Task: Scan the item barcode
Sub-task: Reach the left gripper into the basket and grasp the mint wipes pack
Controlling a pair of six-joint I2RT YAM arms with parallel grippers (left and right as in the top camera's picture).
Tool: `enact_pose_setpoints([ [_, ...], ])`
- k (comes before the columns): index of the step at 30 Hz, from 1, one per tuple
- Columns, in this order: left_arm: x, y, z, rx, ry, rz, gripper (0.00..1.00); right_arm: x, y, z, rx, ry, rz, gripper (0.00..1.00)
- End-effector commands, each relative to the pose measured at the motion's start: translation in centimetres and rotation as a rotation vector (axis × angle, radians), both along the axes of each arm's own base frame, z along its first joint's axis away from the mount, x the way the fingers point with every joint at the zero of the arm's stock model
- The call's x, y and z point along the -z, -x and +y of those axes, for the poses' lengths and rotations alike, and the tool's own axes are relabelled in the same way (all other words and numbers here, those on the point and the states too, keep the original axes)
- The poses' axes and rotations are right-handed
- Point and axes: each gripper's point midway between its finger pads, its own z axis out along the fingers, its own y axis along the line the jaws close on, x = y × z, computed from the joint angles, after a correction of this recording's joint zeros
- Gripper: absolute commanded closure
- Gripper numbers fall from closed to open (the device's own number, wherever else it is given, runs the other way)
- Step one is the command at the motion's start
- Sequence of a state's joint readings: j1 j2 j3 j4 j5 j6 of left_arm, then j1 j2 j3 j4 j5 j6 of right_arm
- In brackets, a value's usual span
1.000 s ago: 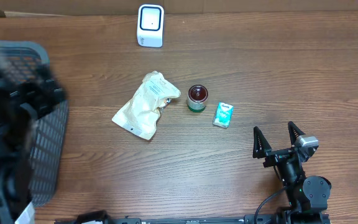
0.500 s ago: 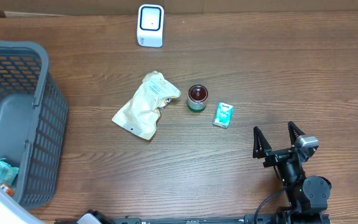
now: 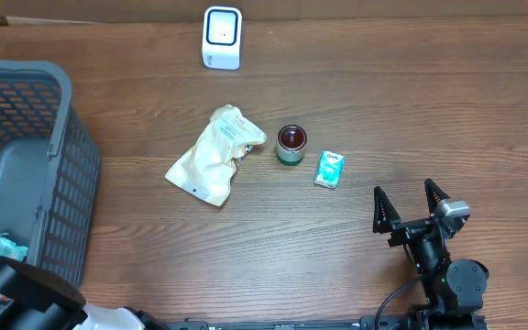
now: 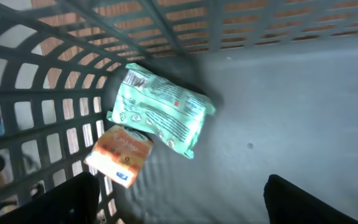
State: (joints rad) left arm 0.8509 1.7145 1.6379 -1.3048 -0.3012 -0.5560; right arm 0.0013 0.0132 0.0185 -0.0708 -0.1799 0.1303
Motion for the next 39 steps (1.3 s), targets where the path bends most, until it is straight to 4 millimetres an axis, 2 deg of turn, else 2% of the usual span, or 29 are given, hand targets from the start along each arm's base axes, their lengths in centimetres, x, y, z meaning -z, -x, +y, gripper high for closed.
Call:
enact_pose_setpoints([
  [1,1.8,1.3,0.2,-0.037,-0.023,0.095,0.14,0.2,0.0,0.0,-0.002,0.000,-0.002,0.00],
  [7,6.8,2.5,-0.1,-0.027,-0.035,0.171,0.14,0.2,0.0,0.0,-0.002,0.000,-0.002,0.00],
  [11,9.9,2.1,0.5,0.075,-0.063,0.176,0.15,0.2,0.0,0.0,-0.002,0.000,-0.002,0.00],
  [14,11.4,2.2,0.4,0.104,-0.070,0.179,0.19,0.2,0.0,0.0,-0.002,0.000,-0.002,0.00],
  [27,14.4,2.3,0.3,0.116,-0.109,0.151,0.26,0.2,0.0,0.0,-0.002,0.000,-0.002,0.00],
  [35,15.2,2.4,-0.1,0.118,-0.101,0.142,0.32,0.2,0.0,0.0,-0.002,0.000,-0.002,0.00],
  [37,15.2,2.3,-0.1,0.119,-0.100,0.138,0.37,0.2,0.0,0.0,-0.002,0.000,-0.002,0.00],
  [39,15.2,2.3,-0.1,0.119,-0.101,0.138,0.52,0.2,0.0,0.0,-0.002,0.000,-0.002,0.00],
])
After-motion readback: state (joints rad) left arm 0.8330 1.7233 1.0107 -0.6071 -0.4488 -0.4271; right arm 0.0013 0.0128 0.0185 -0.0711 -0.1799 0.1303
